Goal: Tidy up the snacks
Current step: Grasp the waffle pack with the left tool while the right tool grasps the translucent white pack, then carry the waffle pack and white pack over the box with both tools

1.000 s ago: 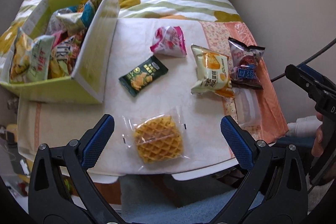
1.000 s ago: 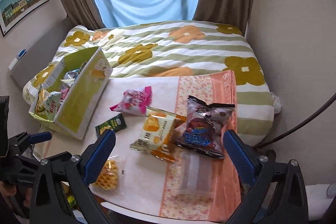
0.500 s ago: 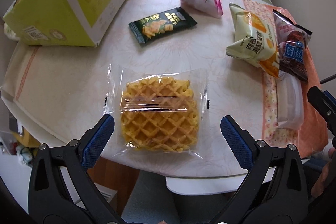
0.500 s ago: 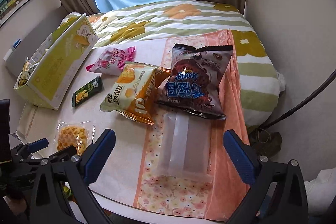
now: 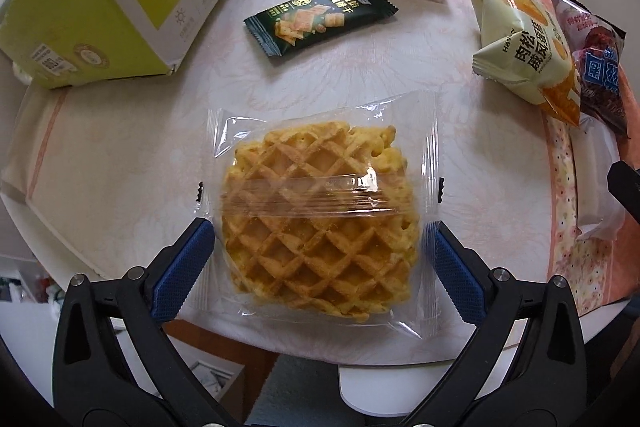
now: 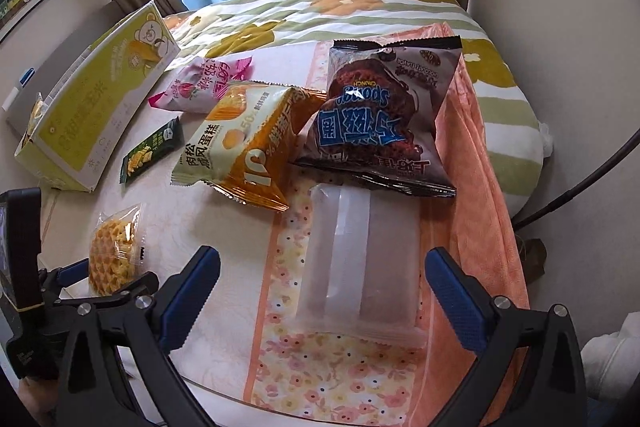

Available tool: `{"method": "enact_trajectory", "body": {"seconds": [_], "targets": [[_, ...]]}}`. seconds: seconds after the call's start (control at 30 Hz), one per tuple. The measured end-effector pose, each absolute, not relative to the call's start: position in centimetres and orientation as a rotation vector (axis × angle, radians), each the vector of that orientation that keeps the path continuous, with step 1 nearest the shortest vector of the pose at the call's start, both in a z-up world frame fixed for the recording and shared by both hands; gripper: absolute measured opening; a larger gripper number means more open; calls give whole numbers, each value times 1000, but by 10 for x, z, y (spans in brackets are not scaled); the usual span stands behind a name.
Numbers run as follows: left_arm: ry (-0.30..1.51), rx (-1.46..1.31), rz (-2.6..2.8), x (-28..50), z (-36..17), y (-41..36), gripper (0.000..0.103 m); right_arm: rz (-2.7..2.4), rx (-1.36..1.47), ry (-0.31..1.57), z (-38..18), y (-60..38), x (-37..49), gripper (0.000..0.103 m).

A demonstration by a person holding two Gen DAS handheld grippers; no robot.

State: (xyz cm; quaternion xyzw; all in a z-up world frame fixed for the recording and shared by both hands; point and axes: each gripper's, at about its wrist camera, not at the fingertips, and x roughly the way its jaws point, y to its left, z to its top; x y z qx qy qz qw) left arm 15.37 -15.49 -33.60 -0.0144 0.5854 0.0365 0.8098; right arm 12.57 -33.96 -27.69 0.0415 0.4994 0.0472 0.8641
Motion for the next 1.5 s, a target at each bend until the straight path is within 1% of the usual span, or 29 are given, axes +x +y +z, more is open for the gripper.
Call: {"method": "enact_trajectory", "body": {"seconds": [0.1, 0.2, 0.27, 0.33, 0.47, 0.67, 0.83, 0.97, 1.03, 1.07, 1.23, 1.5], "targets": [[1256, -21, 60, 156, -336, -154, 102, 85, 90, 1054, -280, -340, 128, 102], [1247, -21, 49, 160, -334, -152, 93, 64, 84, 1059, -283, -341, 130, 102], [1238, -13, 40, 162, -330, -148, 82, 48, 75, 1059, -285, -341, 132, 102], [1233, 4, 24, 165, -329, -149, 78, 29, 68, 1059, -287, -341, 133, 102], [1228, 25, 2, 170, -326, -151, 74, -30, 36, 1072, -292, -337, 140, 102], [1227, 52, -26, 176, -322, -153, 71, -85, -48, 1121, -303, -332, 147, 97], [1227, 55, -39, 174, -320, -153, 70, -96, -108, 1153, -309, -329, 144, 82], [1222, 42, -37, 166, -314, -146, 70, -91, -100, 1165, -308, -333, 144, 73], [1214, 42, -37, 164, -311, -144, 70, -81, -98, 1164, -307, -333, 143, 63], [1212, 42, -37, 164, -310, -145, 70, -81, -105, 1161, -307, -333, 142, 61], [1186, 32, -30, 156, -297, -140, 70, -67, -103, 1152, -300, -334, 135, 58], [1110, 14, -25, 139, -257, -137, 70, -3, -67, 1096, -266, -329, 113, 58]]}}
